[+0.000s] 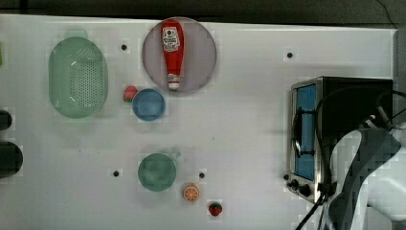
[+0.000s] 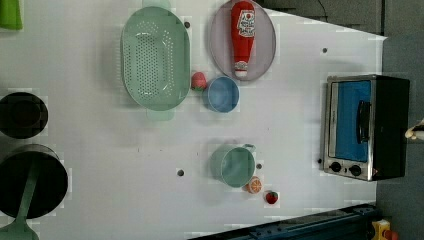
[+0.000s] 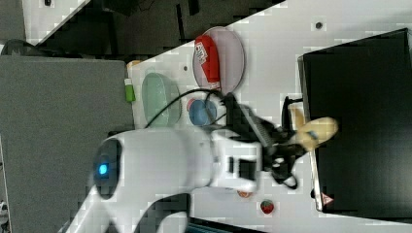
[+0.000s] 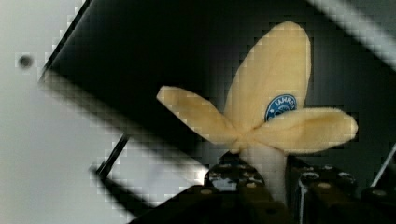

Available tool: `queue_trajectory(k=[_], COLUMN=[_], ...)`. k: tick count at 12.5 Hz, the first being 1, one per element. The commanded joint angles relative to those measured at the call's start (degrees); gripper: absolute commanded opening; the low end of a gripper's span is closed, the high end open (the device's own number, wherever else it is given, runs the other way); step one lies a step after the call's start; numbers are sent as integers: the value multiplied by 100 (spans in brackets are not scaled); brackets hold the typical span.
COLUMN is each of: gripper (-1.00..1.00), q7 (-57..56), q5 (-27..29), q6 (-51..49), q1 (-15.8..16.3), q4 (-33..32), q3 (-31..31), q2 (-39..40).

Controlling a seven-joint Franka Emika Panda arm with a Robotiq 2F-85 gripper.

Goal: Pick banana from table and place on oven.

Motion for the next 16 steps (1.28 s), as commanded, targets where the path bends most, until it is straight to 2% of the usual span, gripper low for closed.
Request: queue_trajectory(k=[1, 4, 8, 10, 13, 16], gripper=[-51, 13, 100, 100, 100, 100], q7=[-1542, -1668, -1771, -2117, -2198, -392], q5=[132, 179, 209, 119, 119, 102], q6=[393, 451, 427, 117, -1449, -2171], q1=[157, 137, 143, 171, 356, 581], q4=[154, 154, 324, 684, 1143, 1193], q3=[-196, -220, -232, -207, 162, 929], q2=[388, 671, 532, 239, -302, -814])
